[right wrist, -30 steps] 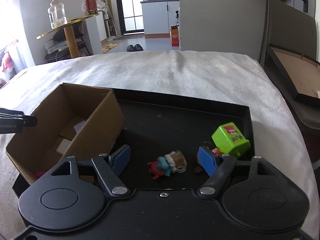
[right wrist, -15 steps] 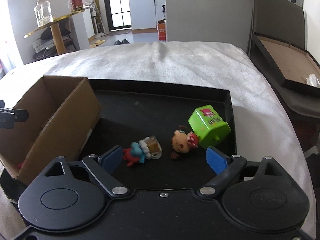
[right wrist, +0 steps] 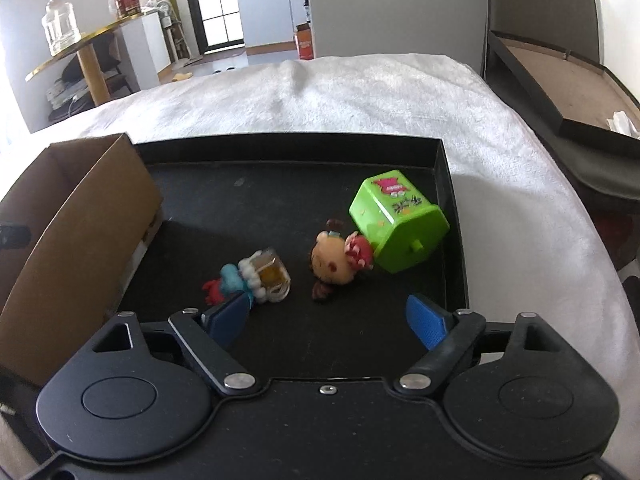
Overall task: Organize rigid objects
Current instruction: 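Move the right gripper back to the tray toward the small pig figure, then grasp the small pig figure with the right gripper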
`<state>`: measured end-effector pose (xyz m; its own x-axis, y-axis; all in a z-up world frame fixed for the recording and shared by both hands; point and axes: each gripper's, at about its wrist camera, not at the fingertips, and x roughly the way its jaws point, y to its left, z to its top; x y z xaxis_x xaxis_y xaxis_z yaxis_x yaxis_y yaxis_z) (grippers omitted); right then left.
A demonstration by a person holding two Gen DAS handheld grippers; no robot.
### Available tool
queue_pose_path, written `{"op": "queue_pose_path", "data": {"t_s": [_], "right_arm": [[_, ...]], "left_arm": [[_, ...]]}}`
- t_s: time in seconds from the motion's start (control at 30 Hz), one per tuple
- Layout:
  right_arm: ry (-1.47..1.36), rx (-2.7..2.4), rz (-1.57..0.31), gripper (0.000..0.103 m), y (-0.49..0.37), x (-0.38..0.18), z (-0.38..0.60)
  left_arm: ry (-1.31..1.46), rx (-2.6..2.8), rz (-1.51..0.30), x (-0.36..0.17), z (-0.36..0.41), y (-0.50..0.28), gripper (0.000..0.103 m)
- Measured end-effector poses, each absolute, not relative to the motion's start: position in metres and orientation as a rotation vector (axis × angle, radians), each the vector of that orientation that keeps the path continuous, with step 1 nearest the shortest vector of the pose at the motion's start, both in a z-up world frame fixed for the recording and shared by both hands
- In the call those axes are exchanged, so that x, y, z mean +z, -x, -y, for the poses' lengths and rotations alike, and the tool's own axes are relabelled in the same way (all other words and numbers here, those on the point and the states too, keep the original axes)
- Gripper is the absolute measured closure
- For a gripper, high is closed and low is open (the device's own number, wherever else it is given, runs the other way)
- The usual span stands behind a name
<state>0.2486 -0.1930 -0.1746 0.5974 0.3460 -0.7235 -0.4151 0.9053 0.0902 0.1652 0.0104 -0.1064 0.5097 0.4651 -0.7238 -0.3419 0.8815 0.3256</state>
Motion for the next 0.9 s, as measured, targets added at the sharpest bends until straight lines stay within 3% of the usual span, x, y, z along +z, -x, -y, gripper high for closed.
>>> {"op": "queue_pose_path", "data": {"t_s": [0.1,0.33,0.37,0.4,0.43,0.9], "right_arm": [[0.082,0.444,-0.819,0.032,-0.258,-0.177,0.189],[0.017,0.392,-0.844,0.035,-0.28,-0.186,0.183],[0.0,0.391,-0.844,0.04,-0.281,-0.186,0.184],[-0.008,0.395,-0.843,0.056,-0.282,-0.187,0.183],[0.007,0.39,-0.854,0.061,-0.283,-0.187,0.181],[0.064,0.406,-0.84,0.061,-0.267,-0.168,0.185]], "left_arm": [[-0.152,0.493,-0.914,-0.107,-0.011,-0.166,0.022],[-0.148,0.506,-0.918,-0.109,-0.014,-0.167,0.022],[-0.149,0.507,-0.918,-0.109,-0.014,-0.167,0.022],[-0.15,0.508,-0.918,-0.109,-0.014,-0.167,0.022],[-0.151,0.508,-0.917,-0.109,-0.014,-0.167,0.022],[-0.135,0.506,-0.894,-0.104,-0.015,-0.162,0.022]]}}
